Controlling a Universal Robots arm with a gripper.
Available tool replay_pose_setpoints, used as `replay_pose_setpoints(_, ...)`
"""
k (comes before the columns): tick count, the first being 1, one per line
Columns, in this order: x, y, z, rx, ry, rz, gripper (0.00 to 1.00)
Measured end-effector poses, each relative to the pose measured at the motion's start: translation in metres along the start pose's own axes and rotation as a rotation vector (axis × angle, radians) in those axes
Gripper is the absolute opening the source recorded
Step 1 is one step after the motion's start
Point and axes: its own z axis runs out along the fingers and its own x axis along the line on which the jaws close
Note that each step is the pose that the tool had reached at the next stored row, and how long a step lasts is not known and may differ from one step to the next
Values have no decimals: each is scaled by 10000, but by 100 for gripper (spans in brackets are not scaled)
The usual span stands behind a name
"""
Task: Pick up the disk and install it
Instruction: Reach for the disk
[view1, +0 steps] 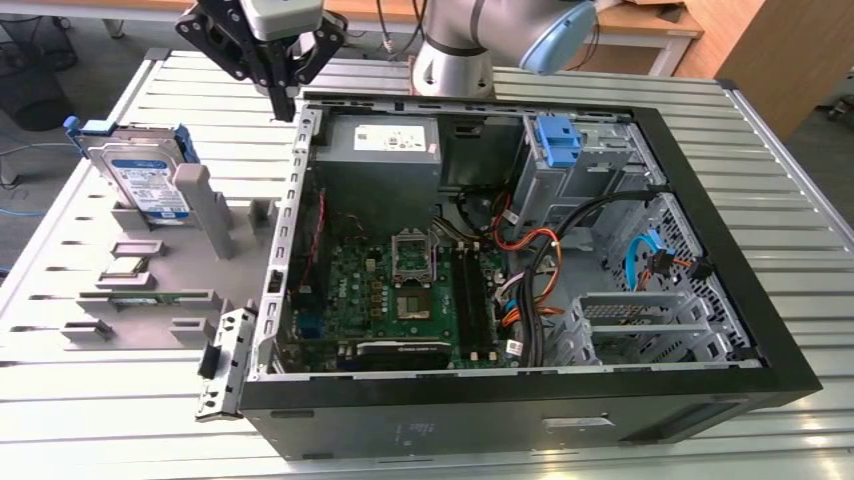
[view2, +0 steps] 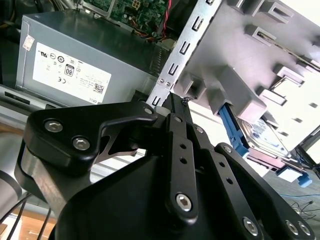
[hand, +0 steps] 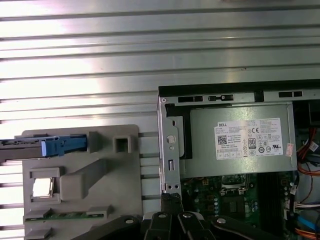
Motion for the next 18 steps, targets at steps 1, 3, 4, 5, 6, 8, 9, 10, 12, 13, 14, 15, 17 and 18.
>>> replay_pose_setpoints(1, 6, 0, 0, 0, 0, 0, 11)
replay_pose_setpoints(3, 17, -1, 0, 0, 0, 0, 11)
replay_pose_setpoints(4, 22, -1, 0, 0, 0, 0, 11)
replay_pose_setpoints(5, 27, -2, 0, 0, 0, 0, 11)
replay_pose_setpoints(6, 31, -2, 0, 0, 0, 0, 11)
replay_pose_setpoints(8, 40, -3, 1, 0, 0, 0, 11)
replay_pose_setpoints(9, 44, -3, 1, 0, 0, 0, 11)
replay_pose_setpoints(10, 47, -3, 1, 0, 0, -1, 11)
replay_pose_setpoints(12, 61, -5, 1, 0, 0, 0, 11)
replay_pose_setpoints(13, 63, -5, 1, 0, 0, 0, 11)
replay_pose_setpoints(14, 63, -5, 1, 0, 0, 0, 11)
replay_pose_setpoints(15, 64, -5, 1, 0, 0, 0, 11)
replay_pose_setpoints(17, 69, -5, 1, 0, 0, 1, 11)
replay_pose_setpoints(18, 73, -5, 0, 0, 0, 1, 11)
